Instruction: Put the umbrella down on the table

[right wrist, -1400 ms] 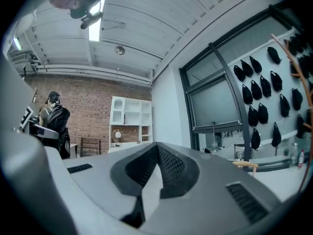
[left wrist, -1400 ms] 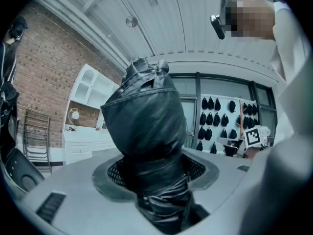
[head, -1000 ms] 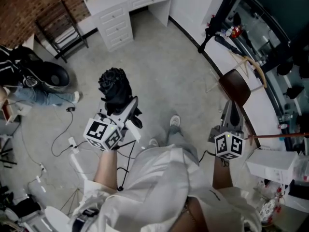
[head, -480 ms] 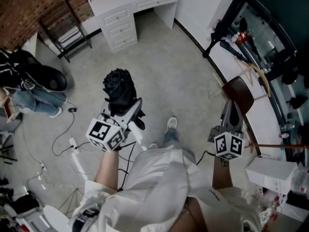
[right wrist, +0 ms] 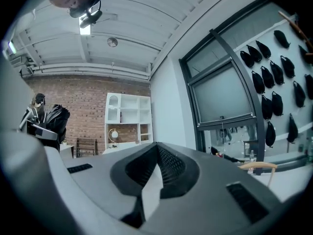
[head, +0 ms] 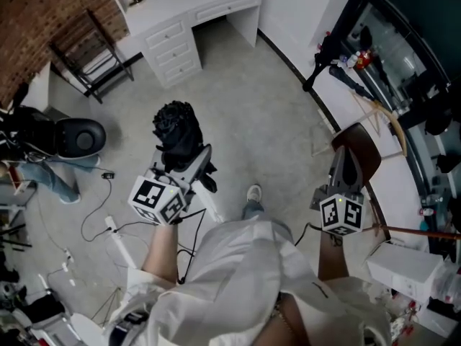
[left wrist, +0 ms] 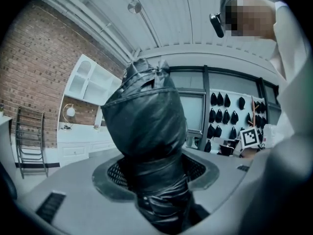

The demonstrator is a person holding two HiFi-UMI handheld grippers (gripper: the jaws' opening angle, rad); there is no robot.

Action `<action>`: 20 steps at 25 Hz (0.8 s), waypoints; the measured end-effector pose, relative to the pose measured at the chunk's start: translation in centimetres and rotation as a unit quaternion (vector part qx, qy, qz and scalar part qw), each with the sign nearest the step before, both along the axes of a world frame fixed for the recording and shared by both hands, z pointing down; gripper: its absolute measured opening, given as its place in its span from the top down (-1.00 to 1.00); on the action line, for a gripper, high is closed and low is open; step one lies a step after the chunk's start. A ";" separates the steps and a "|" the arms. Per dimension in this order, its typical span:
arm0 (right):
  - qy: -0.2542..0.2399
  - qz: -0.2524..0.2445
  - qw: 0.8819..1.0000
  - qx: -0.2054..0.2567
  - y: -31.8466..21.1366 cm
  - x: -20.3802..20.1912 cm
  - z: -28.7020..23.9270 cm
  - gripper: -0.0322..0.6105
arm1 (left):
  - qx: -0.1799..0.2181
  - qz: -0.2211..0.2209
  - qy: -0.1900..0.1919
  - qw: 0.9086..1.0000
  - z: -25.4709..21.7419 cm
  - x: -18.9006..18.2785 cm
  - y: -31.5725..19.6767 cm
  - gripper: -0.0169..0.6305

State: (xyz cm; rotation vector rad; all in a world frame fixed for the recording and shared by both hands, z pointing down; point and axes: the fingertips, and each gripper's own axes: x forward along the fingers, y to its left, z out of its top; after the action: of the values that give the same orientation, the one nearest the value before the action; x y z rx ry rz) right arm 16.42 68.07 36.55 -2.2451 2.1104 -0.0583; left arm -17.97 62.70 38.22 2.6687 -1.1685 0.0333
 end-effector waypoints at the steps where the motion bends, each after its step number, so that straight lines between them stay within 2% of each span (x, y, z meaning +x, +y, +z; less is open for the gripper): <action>1: -0.001 -0.002 1.000 0.000 -0.9 0.6 0.0 0.84 | 0.000 0.000 -0.001 1.000 -0.2 0.7 -0.8 0.10; 15: -0.001 -0.034 0.999 -0.008 -10.9 7.8 1.0 0.84 | 0.008 -0.011 -0.011 1.000 -0.7 9.2 -10.6 0.10; 20: -0.011 -0.046 0.999 -0.012 -13.1 8.5 1.8 0.84 | 0.001 -0.016 -0.012 1.000 -0.7 10.8 -12.2 0.10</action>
State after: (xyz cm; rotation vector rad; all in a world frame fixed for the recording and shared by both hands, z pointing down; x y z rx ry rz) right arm 24.96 54.95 38.33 -2.1487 2.2131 -0.1116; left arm -7.20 50.54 37.48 2.6584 -1.2181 0.0597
